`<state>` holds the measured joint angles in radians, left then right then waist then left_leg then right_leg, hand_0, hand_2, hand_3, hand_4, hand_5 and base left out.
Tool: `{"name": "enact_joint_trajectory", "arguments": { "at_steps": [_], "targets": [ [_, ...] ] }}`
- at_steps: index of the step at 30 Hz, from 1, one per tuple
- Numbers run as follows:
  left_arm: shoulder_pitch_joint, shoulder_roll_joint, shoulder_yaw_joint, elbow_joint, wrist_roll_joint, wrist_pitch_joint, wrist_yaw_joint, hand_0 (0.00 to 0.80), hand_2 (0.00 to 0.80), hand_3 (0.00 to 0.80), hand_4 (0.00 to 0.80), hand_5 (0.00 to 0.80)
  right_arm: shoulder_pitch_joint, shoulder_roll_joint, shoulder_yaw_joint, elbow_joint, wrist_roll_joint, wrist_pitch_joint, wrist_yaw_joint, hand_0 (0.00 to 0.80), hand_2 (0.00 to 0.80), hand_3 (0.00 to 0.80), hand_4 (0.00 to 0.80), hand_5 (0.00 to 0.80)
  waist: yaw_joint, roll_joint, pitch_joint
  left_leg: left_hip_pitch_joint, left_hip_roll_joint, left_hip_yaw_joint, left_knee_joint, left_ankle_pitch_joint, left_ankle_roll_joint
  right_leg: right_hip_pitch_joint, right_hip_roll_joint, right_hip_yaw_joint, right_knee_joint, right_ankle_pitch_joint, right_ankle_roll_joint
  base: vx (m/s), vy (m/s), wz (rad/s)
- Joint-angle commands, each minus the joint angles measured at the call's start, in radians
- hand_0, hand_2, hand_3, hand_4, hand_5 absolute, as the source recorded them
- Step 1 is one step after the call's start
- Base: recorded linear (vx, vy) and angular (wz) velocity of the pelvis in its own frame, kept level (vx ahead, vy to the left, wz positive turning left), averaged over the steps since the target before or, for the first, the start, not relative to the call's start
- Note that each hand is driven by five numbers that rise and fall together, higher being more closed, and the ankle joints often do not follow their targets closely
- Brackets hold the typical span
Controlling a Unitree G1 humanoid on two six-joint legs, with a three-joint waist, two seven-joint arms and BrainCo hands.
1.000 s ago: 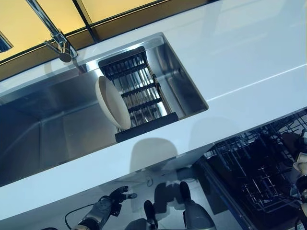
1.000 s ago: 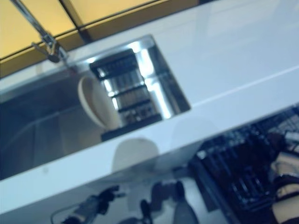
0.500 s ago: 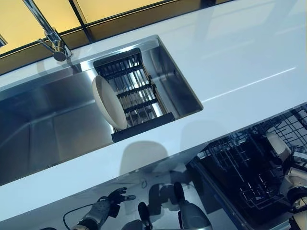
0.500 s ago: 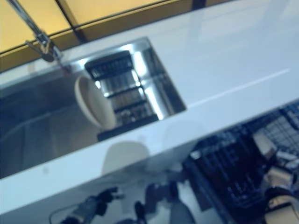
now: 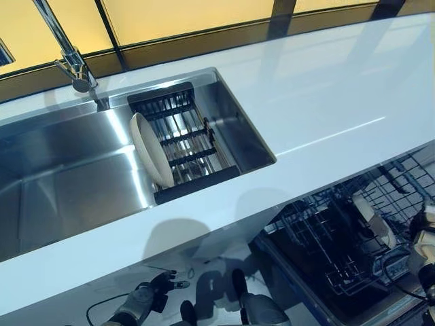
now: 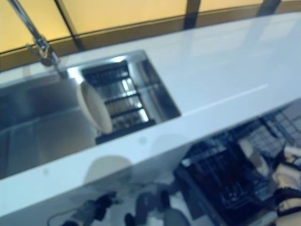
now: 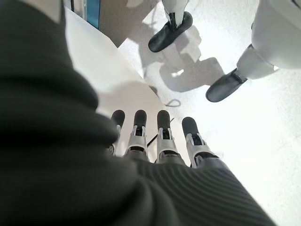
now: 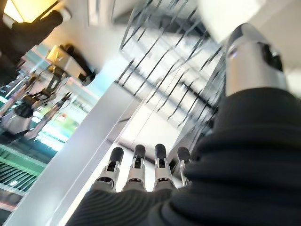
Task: Take plates into dishwasher
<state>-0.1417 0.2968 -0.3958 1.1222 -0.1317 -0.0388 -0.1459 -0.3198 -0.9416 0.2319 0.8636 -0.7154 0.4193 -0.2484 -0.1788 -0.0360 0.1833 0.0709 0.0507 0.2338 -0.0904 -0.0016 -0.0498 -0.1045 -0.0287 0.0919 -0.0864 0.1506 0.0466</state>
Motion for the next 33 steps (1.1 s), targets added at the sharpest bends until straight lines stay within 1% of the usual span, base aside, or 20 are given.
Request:
{"name": "enact_joint_trajectory", "arguments": {
  "at_steps": [1, 2, 3, 5, 6, 8, 11, 13, 14, 16, 17, 19, 20, 23, 24, 25, 26, 27, 30, 33],
  "targets": [
    [-0.027, 0.031, 0.04, 0.039, -0.011, 0.015, 0.012, 0.0, 0.0, 0.0, 0.0, 0.0, -0.037, -0.158, -0.058, -0.023, 0.051, 0.022, -0.026, 0.0, 0.0, 0.0, 0.0, 0.0, -0.012, -0.057, -0.04, 0.039, 0.033, -0.036, 0.003, -0.04, 0.026, 0.002, -0.023, 0.032, -0.001, 0.02, 0.1, 0.036, 0.004, -0.16],
    [-0.027, 0.035, 0.04, 0.035, -0.022, 0.021, 0.016, 0.0, 0.0, 0.0, 0.0, 0.0, -0.047, -0.201, -0.078, -0.046, 0.096, 0.006, -0.031, 0.0, 0.0, 0.0, 0.0, 0.0, -0.014, -0.062, -0.042, 0.04, 0.034, -0.035, 0.003, -0.04, 0.027, 0.004, -0.022, 0.035, 0.001, 0.019, 0.101, 0.027, 0.005, -0.11],
    [-0.027, 0.035, 0.04, 0.034, -0.023, 0.022, 0.017, 0.0, 0.0, 0.0, 0.0, 0.0, -0.048, -0.209, -0.081, -0.05, 0.099, 0.004, -0.026, 0.0, 0.0, 0.0, 0.0, 0.0, -0.014, -0.063, -0.042, 0.041, 0.034, -0.035, 0.003, -0.04, 0.027, 0.004, -0.022, 0.035, 0.001, 0.019, 0.101, 0.028, 0.005, -0.04],
    [-0.027, 0.041, 0.04, 0.031, -0.045, 0.03, 0.029, 0.0, 0.0, 0.0, 0.0, 0.0, -0.088, -0.292, -0.106, -0.086, 0.151, -0.034, -0.028, 0.0, 0.0, 0.0, 0.0, 0.0, -0.015, -0.071, -0.046, 0.043, 0.036, -0.037, 0.003, -0.039, 0.026, 0.009, -0.02, 0.037, 0.002, 0.018, 0.1, 0.016, 0.003, -0.01],
    [-0.028, 0.042, 0.041, 0.03, -0.052, 0.031, 0.033, 0.0, 0.0, 0.0, 0.0, 0.0, -0.099, -0.306, -0.106, -0.093, 0.158, -0.036, -0.034, 0.0, 0.0, 0.0, 0.0, 0.0, -0.015, -0.072, -0.047, 0.044, 0.036, -0.038, 0.003, -0.039, 0.026, 0.01, -0.02, 0.038, 0.002, 0.018, 0.1, 0.036, 0.009, -0.03],
    [-0.028, 0.046, 0.044, 0.033, -0.07, 0.038, 0.046, 0.0, 0.0, 0.0, 0.0, 0.0, -0.183, -0.395, -0.09, -0.116, 0.172, -0.078, -0.011, 0.0, 0.0, 0.0, 0.0, 0.0, -0.01, -0.08, -0.052, 0.043, 0.034, -0.044, 0.003, -0.037, 0.025, 0.015, -0.02, 0.036, 0.002, 0.014, 0.098, 0.033, 0.01, -0.01],
    [-0.025, 0.046, 0.045, 0.04, -0.091, 0.037, 0.064, 0.0, 0.0, 0.0, 0.0, 0.0, -0.32, -0.476, -0.018, -0.15, 0.169, -0.147, 0.008, 0.0, 0.0, 0.0, 0.0, 0.0, -0.001, -0.086, -0.055, 0.038, 0.031, -0.056, 0.003, -0.032, 0.023, 0.02, -0.023, 0.028, 0.004, 0.009, 0.095, 0.0, 0.0, 0.0],
    [-0.023, 0.05, 0.04, 0.041, -0.102, 0.037, 0.073, 0.0, 0.0, 0.0, 0.0, 0.0, -0.45, -0.526, 0.074, -0.181, 0.169, -0.175, 0.028, 0.0, 0.0, 0.0, 0.0, 0.0, 0.012, -0.092, -0.054, 0.032, 0.028, -0.067, 0.003, -0.026, 0.02, 0.026, -0.025, 0.02, 0.005, 0.003, 0.092, 0.0, 0.0, 0.0],
    [-0.024, 0.052, 0.038, 0.042, -0.103, 0.037, 0.074, 0.0, 0.0, 0.0, 0.0, 0.0, -0.515, -0.537, 0.125, -0.181, 0.178, -0.208, 0.02, 0.0, 0.0, 0.0, 0.0, 0.0, 0.02, -0.094, -0.053, 0.029, 0.027, -0.072, 0.003, -0.024, 0.019, 0.029, -0.027, 0.014, 0.006, -0.001, 0.091, 0.0, 0.0, 0.0],
    [-0.024, 0.055, 0.032, 0.048, -0.114, 0.031, 0.08, 0.0, 0.0, 0.0, 0.0, 0.0, -0.635, -0.553, 0.225, -0.193, 0.187, -0.239, 0.01, 0.0, 0.0, 0.0, 0.0, 0.0, 0.032, -0.098, -0.052, 0.023, 0.022, -0.085, 0.003, -0.022, 0.019, 0.034, -0.03, 0.003, 0.006, -0.004, 0.088, -0.006, -0.009, 0.07],
    [-0.024, 0.058, 0.029, 0.051, -0.116, 0.028, 0.082, 0.0, 0.0, 0.0, 0.0, 0.0, -0.777, -0.539, 0.345, -0.196, 0.194, -0.28, -0.003, 0.0, 0.0, 0.0, 0.0, 0.0, 0.048, -0.103, -0.053, 0.016, 0.017, -0.1, 0.003, -0.018, 0.016, 0.04, -0.035, -0.012, 0.004, -0.008, 0.087, -0.01, -0.013, 0.13],
    [-0.025, 0.058, 0.026, 0.056, -0.131, 0.023, 0.086, 0.0, 0.0, 0.0, 0.0, 0.0, -0.968, -0.521, 0.519, -0.21, 0.173, -0.32, 0.002, 0.0, 0.0, 0.0, 0.0, 0.0, 0.06, -0.102, -0.054, 0.009, 0.012, -0.116, 0.003, -0.014, 0.014, 0.044, -0.039, -0.028, -0.001, -0.009, 0.086, -0.006, -0.011, 0.17],
    [-0.023, 0.052, 0.028, 0.057, -0.137, 0.022, 0.089, 0.0, 0.0, 0.0, 0.0, 0.0, -1.04, -0.5, 0.588, -0.208, 0.166, -0.344, -0.003, 0.0, 0.0, 0.0, 0.0, 0.0, 0.067, -0.098, -0.055, 0.006, 0.01, -0.125, 0.003, -0.012, 0.013, 0.045, -0.041, -0.036, -0.001, -0.011, 0.084, 0.003, -0.006, 0.18],
    [-0.016, 0.041, 0.036, 0.056, -0.155, 0.019, 0.094, 0.0, 0.0, 0.0, 0.0, 0.0, -1.176, -0.448, 0.718, -0.232, 0.128, -0.4, -0.018, 0.0, 0.0, 0.0, 0.0, 0.0, 0.091, -0.092, -0.055, -0.003, 0.003, -0.147, 0.003, -0.006, 0.012, 0.054, -0.047, -0.06, -0.001, -0.018, 0.081, 0.026, -0.001, 0.25],
    [-0.013, 0.041, 0.039, 0.057, -0.156, 0.016, 0.093, 0.0, 0.0, 0.0, 0.0, 0.0, -1.192, -0.432, 0.733, -0.239, 0.116, -0.413, -0.024, 0.0, 0.0, 0.0, 0.0, 0.0, 0.099, -0.092, -0.055, -0.005, 0.002, -0.153, 0.003, -0.004, 0.011, 0.057, -0.049, -0.067, -0.001, -0.02, 0.081, 0.059, 0.004, 0.31],
    [-0.006, 0.036, 0.047, 0.058, -0.165, 0.014, 0.092, 0.0, 0.0, 0.0, 0.0, 0.0, -1.213, -0.407, 0.751, -0.263, 0.09, -0.46, -0.043, 0.0, 0.0, 0.0, 0.0, 0.0, 0.109, -0.089, -0.054, -0.008, 0.0, -0.162, 0.003, -0.001, 0.01, 0.062, -0.052, -0.078, -0.001, -0.023, 0.08, 0.061, 0.004, 0.21],
    [-0.004, 0.033, 0.049, 0.057, -0.167, 0.017, 0.094, 0.0, 0.0, 0.0, 0.0, 0.0, -1.223, -0.389, 0.76, -0.288, 0.073, -0.473, -0.045, 0.0, 0.0, 0.0, 0.0, 0.0, 0.117, -0.089, -0.053, -0.011, -0.002, -0.169, 0.003, 0.002, 0.01, 0.064, -0.054, -0.085, -0.001, -0.024, 0.079, 0.067, 0.004, 0.22],
    [-0.002, 0.03, 0.053, 0.056, -0.176, 0.02, 0.099, 0.0, 0.0, 0.0, 0.0, 0.0, -1.226, -0.372, 0.759, -0.314, 0.05, -0.514, -0.053, 0.0, 0.0, 0.0, 0.0, 0.0, 0.125, -0.089, -0.052, -0.015, -0.003, -0.175, 0.003, 0.004, 0.01, 0.067, -0.055, -0.092, -0.001, -0.026, 0.078, 0.045, -0.005, 0.26],
    [-0.001, 0.026, 0.062, 0.054, -0.181, 0.02, 0.108, 0.0, 0.0, 0.0, 0.0, 0.0, -1.231, -0.323, 0.761, -0.386, -0.015, -0.58, -0.057, 0.0, 0.0, 0.0, 0.0, 0.0, 0.153, -0.092, -0.037, -0.04, -0.008, -0.199, 0.003, 0.015, 0.01, 0.065, -0.061, -0.118, -0.001, -0.027, 0.078, -0.011, -0.026, 0.34],
    [-0.015, 0.028, 0.072, 0.052, -0.196, 0.012, 0.12, 0.0, 0.0, 0.0, 0.0, 0.0, -1.239, -0.282, 0.776, -0.449, -0.084, -0.6, -0.086, 0.0, 0.0, 0.0, 0.0, 0.0, 0.181, -0.094, -0.01, -0.085, -0.016, -0.224, 0.003, 0.031, 0.009, 0.046, -0.065, -0.145, -0.001, -0.025, 0.079, -0.132, -0.033, 0.35]
  ]
}}
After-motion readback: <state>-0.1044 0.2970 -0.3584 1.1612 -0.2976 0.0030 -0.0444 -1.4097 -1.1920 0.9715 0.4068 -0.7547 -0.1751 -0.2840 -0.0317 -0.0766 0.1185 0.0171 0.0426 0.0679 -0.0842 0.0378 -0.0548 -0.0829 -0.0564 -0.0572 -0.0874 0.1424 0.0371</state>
